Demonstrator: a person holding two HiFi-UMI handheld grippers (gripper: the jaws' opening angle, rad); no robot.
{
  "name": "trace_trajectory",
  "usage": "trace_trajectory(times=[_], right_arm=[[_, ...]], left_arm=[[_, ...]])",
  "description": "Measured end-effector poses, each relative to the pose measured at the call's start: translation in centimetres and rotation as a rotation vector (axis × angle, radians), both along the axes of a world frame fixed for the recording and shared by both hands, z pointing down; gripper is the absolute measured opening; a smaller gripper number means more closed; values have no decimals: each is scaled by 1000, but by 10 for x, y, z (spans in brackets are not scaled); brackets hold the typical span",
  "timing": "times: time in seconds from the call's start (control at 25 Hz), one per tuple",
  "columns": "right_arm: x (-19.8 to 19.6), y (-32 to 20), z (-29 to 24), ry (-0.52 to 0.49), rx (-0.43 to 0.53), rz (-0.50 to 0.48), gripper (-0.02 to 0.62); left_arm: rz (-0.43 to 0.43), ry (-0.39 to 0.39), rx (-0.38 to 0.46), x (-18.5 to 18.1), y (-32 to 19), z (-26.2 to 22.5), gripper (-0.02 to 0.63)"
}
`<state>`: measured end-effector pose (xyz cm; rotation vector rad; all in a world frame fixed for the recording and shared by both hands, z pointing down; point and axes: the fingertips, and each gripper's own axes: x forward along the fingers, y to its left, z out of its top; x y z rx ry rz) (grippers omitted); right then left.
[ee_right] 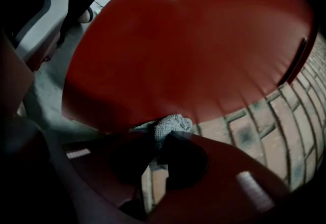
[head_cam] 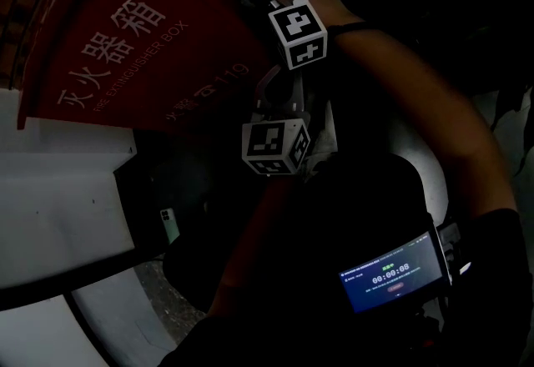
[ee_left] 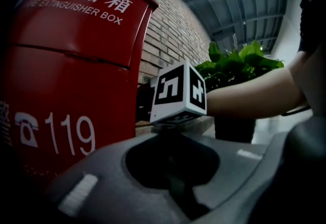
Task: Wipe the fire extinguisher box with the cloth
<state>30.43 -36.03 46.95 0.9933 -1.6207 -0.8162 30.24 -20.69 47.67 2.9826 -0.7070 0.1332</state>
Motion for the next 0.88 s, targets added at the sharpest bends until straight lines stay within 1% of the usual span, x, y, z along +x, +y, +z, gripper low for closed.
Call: trace_trajectory(times=[0.2, 0.36, 0.56, 0.72, 0.8, 0.88], right_arm=[[-2, 0, 49, 4, -61, -3, 43], [-3, 1, 87, -14, -118, 0, 43], [-6, 2, 128, -76, -181, 7, 43], [-8, 5, 160, -72, -232, 9, 43], [-10, 7, 176, -62, -259, 4, 43], [-13, 11, 193, -49, -286, -3, 43]], left_arm=[[12, -22, -29, -3, 2, 31, 3], [1, -51, -16, -9, -6, 58, 3], [1, -94, -75, -15, -6, 88, 3], [19, -173, -113, -20, -2, 119, 3], [30, -197, -129, -20, 0, 131, 3], [43, -216, -129, -19, 1, 137, 3]])
